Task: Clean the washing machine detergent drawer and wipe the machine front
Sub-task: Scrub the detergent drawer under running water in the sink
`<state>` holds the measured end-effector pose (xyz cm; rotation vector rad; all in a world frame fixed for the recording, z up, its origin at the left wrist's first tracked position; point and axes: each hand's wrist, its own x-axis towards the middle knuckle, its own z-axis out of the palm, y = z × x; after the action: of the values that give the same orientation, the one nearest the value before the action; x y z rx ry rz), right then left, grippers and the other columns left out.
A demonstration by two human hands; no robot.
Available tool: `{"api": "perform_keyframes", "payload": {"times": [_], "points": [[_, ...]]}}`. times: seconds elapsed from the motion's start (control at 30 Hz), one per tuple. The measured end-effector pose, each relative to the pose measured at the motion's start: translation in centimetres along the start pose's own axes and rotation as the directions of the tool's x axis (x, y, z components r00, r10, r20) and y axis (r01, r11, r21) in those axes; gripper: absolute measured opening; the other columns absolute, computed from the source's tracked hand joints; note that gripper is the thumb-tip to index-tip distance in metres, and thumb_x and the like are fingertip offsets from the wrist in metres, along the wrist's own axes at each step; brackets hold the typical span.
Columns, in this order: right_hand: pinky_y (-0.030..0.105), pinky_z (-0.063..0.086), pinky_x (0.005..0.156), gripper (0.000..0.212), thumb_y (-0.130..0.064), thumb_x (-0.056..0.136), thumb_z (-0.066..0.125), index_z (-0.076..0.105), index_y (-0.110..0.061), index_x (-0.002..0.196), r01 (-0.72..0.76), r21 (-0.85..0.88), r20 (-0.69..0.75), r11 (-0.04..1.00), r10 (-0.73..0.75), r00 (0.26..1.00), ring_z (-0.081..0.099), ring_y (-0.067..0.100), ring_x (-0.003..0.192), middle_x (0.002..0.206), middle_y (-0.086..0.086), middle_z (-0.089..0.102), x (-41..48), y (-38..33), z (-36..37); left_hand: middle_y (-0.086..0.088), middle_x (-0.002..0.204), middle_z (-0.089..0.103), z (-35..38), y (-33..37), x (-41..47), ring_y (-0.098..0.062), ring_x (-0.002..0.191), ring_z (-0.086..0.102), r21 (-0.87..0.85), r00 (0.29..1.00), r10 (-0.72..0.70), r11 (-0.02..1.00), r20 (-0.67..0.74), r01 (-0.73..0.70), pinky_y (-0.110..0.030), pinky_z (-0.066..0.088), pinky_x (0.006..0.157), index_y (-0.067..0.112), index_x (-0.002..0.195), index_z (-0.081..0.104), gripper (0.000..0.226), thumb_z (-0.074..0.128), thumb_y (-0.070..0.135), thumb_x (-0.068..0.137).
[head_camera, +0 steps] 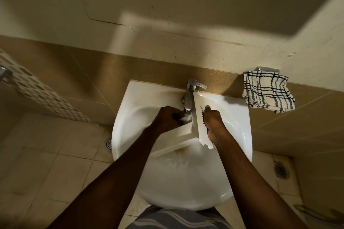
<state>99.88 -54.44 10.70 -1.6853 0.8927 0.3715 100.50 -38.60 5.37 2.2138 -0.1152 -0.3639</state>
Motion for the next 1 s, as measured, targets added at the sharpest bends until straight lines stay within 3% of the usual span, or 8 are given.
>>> {"api": "perform_keyframes", "payload": {"times": [0.07, 0.17, 0.37, 0.5, 0.6, 0.73, 0.83, 1.0], "points": [[0.038, 0.051, 0.085, 0.043, -0.037, 0.106, 0.033, 0.058, -0.005, 0.121, 0.002, 0.009, -0.005, 1.000, -0.002, 1.000, 0.061, 0.030, 0.094, 0.112, 0.016, 0.065, 0.1, -0.1, -0.1, -0.008, 0.080, 0.075, 1.1, 1.1, -0.2, -0.005, 0.069, 0.060, -0.115, 0.996, 0.013, 0.993, -0.083, -0.023, -0.006, 0.040, 0.065, 0.003, 0.087, 0.079, 0.021, 0.084, 0.021, 0.078], [0.039, 0.053, 0.084, 0.044, -0.038, 0.106, 0.034, 0.058, -0.005, 0.121, -0.002, 0.010, -0.005, 1.000, 0.002, 1.000, 0.062, 0.029, 0.092, 0.108, 0.016, 0.065, 0.2, 0.0, -0.2, -0.015, 0.098, 0.076, 1.4, -0.4, -0.7, -0.016, 0.088, 0.067, -0.201, 0.994, -0.051, 0.979, -0.101, 0.030, -0.014, 0.045, 0.080, 0.000, 0.101, 0.077, 0.030, 0.086, 0.015, 0.075], [0.039, 0.051, 0.092, 0.047, -0.035, 0.106, 0.033, 0.053, 0.001, 0.129, 0.000, 0.031, -0.010, 1.000, 0.000, 1.000, 0.062, 0.032, 0.105, 0.119, 0.017, 0.063, 0.4, -0.3, 0.0, -0.013, 0.108, 0.075, -1.2, -1.7, 0.1, -0.025, 0.102, 0.068, 0.136, 0.990, -0.035, 0.991, 0.137, 0.016, -0.026, 0.049, 0.090, 0.005, 0.108, 0.076, 0.030, 0.082, 0.019, 0.081], [0.027, 0.046, 0.065, 0.040, -0.030, 0.107, 0.034, 0.052, 0.000, 0.126, -0.024, 0.075, 0.003, 0.997, 0.024, 1.000, 0.059, 0.024, 0.076, 0.099, 0.013, 0.060, 0.2, -1.1, 0.1, 0.003, 0.073, 0.073, 0.0, 1.3, 0.7, -0.005, 0.072, 0.064, -0.141, 0.999, -0.034, 0.989, -0.001, 0.034, -0.025, 0.050, 0.075, 0.011, 0.080, 0.077, 0.016, 0.082, 0.026, 0.081], [0.026, 0.045, 0.059, 0.039, -0.030, 0.107, 0.034, 0.051, -0.002, 0.128, -0.043, 0.061, 0.003, 0.997, 0.043, 0.999, 0.058, 0.022, 0.073, 0.104, 0.015, 0.059, 0.0, -1.2, 0.0, -0.001, 0.091, 0.076, 0.1, 0.2, -0.2, -0.003, 0.082, 0.069, -0.353, 0.991, -0.126, 0.930, -0.040, 0.104, -0.028, 0.055, 0.087, 0.004, 0.102, 0.077, 0.027, 0.084, 0.015, 0.078], [0.025, 0.044, 0.064, 0.038, -0.030, 0.107, 0.033, 0.049, -0.003, 0.129, -0.037, 0.068, 0.000, 0.997, 0.037, 0.999, 0.058, 0.023, 0.077, 0.112, 0.016, 0.060, -0.3, -1.2, 0.0, -0.012, 0.104, 0.075, -1.7, -2.3, -0.1, -0.017, 0.094, 0.067, -0.014, 0.994, -0.069, 0.997, 0.085, 0.070, -0.005, 0.047, 0.074, 0.004, 0.105, 0.077, 0.031, 0.084, 0.015, 0.077], [0.030, 0.044, 0.073, 0.039, -0.030, 0.107, 0.033, 0.049, -0.002, 0.130, -0.027, 0.080, -0.004, 0.996, 0.028, 1.000, 0.058, 0.026, 0.083, 0.112, 0.017, 0.060, -0.4, -1.2, 0.1, -0.010, 0.104, 0.076, -2.1, -1.2, 0.7, -0.020, 0.098, 0.069, 0.120, 0.989, -0.029, 0.993, 0.147, 0.012, -0.022, 0.053, 0.085, 0.005, 0.104, 0.078, 0.028, 0.083, 0.017, 0.079], [0.031, 0.046, 0.071, 0.039, -0.030, 0.107, 0.033, 0.051, -0.002, 0.127, -0.038, 0.068, 0.005, 0.997, 0.038, 0.999, 0.057, 0.022, 0.073, 0.101, 0.014, 0.059, -0.4, -1.3, 0.0, -0.003, 0.084, 0.075, 0.5, 1.3, 0.1, 0.006, 0.072, 0.063, -0.282, 0.994, -0.091, 0.957, -0.059, 0.071, -0.011, 0.047, 0.072, 0.008, 0.093, 0.079, 0.019, 0.085, 0.018, 0.078]]}}
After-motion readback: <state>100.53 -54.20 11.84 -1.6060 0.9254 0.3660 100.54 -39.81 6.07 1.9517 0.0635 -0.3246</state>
